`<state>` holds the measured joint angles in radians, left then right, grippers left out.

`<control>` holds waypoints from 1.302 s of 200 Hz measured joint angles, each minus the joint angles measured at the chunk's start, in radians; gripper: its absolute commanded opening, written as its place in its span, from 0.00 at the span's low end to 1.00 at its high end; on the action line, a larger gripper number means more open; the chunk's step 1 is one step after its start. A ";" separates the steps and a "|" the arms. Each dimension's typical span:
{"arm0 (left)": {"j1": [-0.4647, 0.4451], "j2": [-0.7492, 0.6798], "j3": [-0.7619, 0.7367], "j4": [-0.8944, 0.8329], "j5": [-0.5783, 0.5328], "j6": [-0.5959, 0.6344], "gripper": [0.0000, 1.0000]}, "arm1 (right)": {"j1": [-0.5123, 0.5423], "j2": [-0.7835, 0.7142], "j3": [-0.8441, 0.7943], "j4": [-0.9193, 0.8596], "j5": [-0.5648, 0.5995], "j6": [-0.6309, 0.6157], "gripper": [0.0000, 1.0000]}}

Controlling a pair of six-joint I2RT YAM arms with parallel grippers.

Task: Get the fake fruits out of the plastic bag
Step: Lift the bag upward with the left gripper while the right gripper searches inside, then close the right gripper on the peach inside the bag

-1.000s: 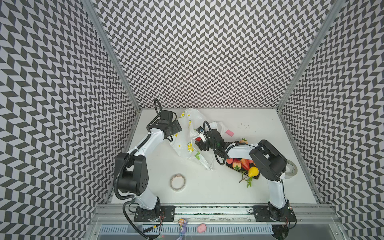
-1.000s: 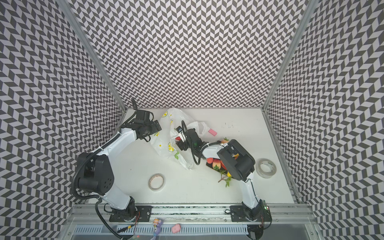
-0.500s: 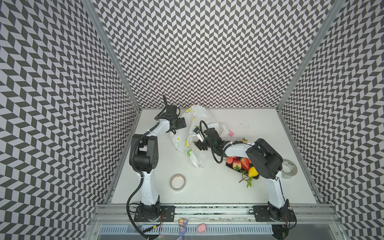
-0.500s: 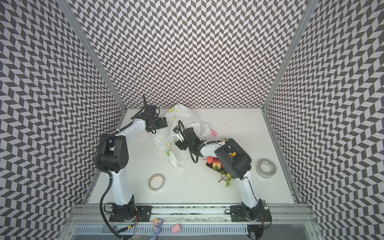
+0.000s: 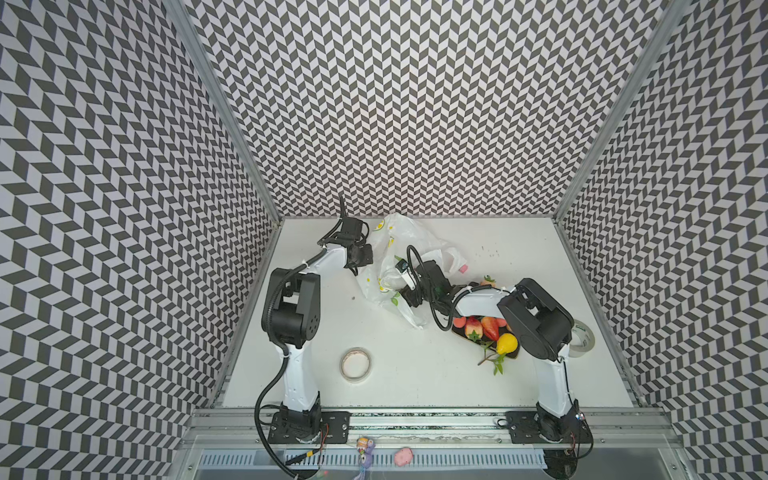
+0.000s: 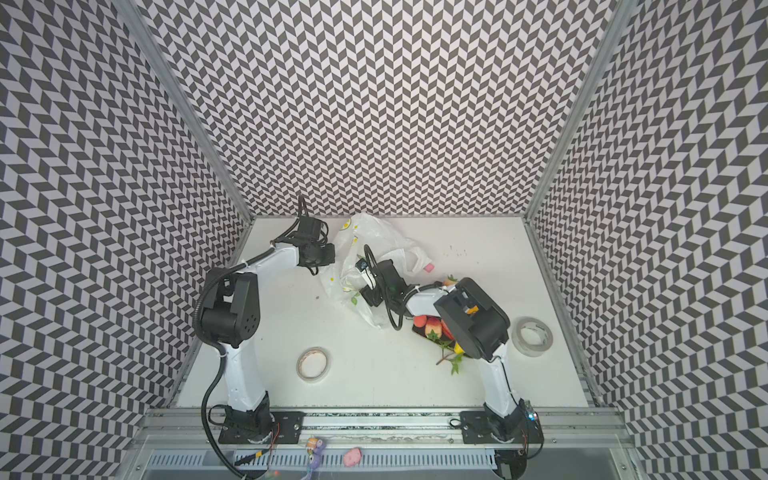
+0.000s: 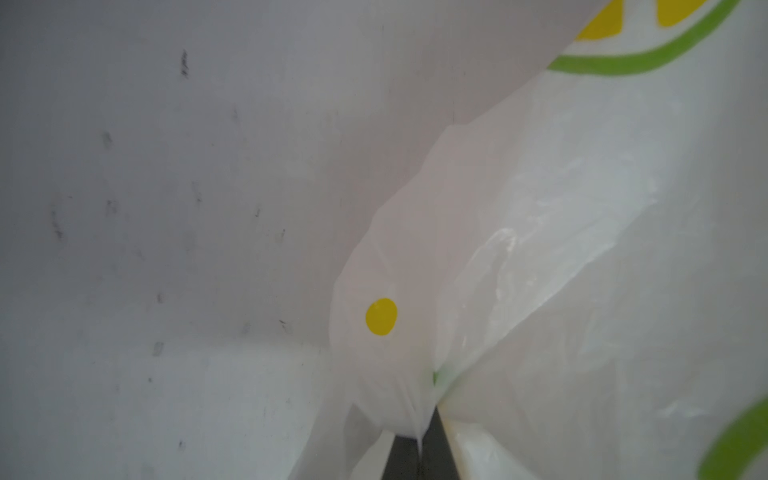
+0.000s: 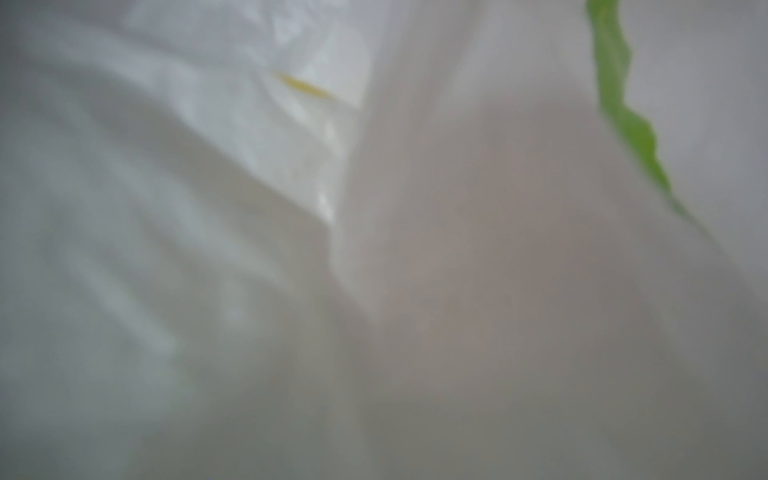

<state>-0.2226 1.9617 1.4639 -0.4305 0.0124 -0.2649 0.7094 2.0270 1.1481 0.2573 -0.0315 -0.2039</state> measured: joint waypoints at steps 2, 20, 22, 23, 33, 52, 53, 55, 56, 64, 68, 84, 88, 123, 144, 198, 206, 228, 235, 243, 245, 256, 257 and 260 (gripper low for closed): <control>0.000 -0.009 -0.004 0.005 -0.002 0.004 0.00 | -0.001 -0.006 -0.005 0.000 0.001 0.004 0.71; -0.015 -0.100 -0.049 0.057 -0.027 0.039 0.00 | -0.010 -0.062 -0.053 -0.005 0.001 0.031 0.71; -0.016 -0.108 -0.053 0.062 -0.027 0.042 0.00 | -0.011 -0.067 -0.056 -0.005 0.001 0.034 0.71; -0.018 -0.115 -0.057 0.067 -0.029 0.045 0.00 | -0.011 -0.071 -0.058 -0.005 0.000 0.035 0.71; -0.034 -0.178 -0.086 0.101 -0.038 0.069 0.00 | -0.013 -0.098 -0.074 -0.006 0.001 0.050 0.71; -0.066 -0.275 -0.124 0.159 -0.045 0.114 0.00 | -0.018 -0.135 -0.092 -0.006 0.001 0.072 0.71; -0.067 -0.278 -0.125 0.161 -0.045 0.116 0.00 | -0.018 -0.138 -0.093 -0.006 0.001 0.075 0.71; -0.069 -0.287 -0.127 0.167 -0.045 0.120 0.00 | -0.019 -0.140 -0.095 -0.006 0.001 0.076 0.71; -0.070 -0.290 -0.127 0.170 -0.045 0.121 0.00 | -0.019 -0.141 -0.095 -0.006 0.001 0.077 0.71; -0.081 -0.314 -0.132 0.187 -0.044 0.137 0.00 | -0.019 -0.150 -0.101 -0.006 0.001 0.084 0.71; -0.087 -0.324 -0.134 0.196 -0.043 0.143 0.00 | -0.019 -0.154 -0.103 -0.007 0.001 0.087 0.71; -0.097 -0.347 -0.151 0.227 -0.036 0.163 0.00 | -0.019 -0.159 -0.110 -0.010 0.002 0.101 0.71; -0.097 -0.352 -0.160 0.233 -0.034 0.168 0.00 | -0.019 -0.159 -0.112 -0.011 0.003 0.102 0.71; -0.100 -0.372 -0.243 0.245 -0.015 0.195 0.00 | -0.029 -0.172 -0.140 -0.023 0.005 0.154 0.71; -0.111 -0.410 -0.285 0.243 -0.003 0.217 0.00 | -0.044 -0.191 -0.163 -0.023 0.001 0.201 0.70; -0.130 -0.530 -0.340 0.299 0.029 0.230 0.00 | -0.073 -0.216 -0.180 -0.036 0.003 0.291 0.73; -0.130 -0.531 -0.346 0.304 0.027 0.230 0.00 | -0.074 -0.222 -0.180 -0.041 0.006 0.303 0.74; -0.123 -0.514 -0.357 0.294 0.021 0.221 0.00 | -0.075 -0.228 -0.171 -0.055 0.010 0.337 0.75; -0.119 -0.500 -0.355 0.291 0.019 0.216 0.00 | -0.075 -0.228 -0.162 -0.067 0.009 0.348 0.76; -0.113 -0.479 -0.349 0.281 0.018 0.205 0.00 | -0.075 -0.227 -0.150 -0.079 0.008 0.360 0.76; -0.111 -0.472 -0.347 0.278 0.018 0.202 0.00 | -0.075 -0.227 -0.146 -0.082 0.008 0.363 0.76; -0.099 -0.433 -0.332 0.256 0.019 0.183 0.00 | -0.075 -0.226 -0.125 -0.098 0.006 0.386 0.78; -0.098 -0.430 -0.331 0.254 0.019 0.183 0.00 | -0.075 -0.226 -0.124 -0.099 0.006 0.387 0.78; -0.095 -0.419 -0.326 0.248 0.019 0.175 0.00 | -0.075 -0.225 -0.118 -0.103 0.005 0.396 0.78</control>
<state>-0.3176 1.5429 1.1381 -0.1829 0.0315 -0.0895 0.6342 1.8023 1.0298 0.1547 -0.0261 0.1917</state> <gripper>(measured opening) 0.047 0.771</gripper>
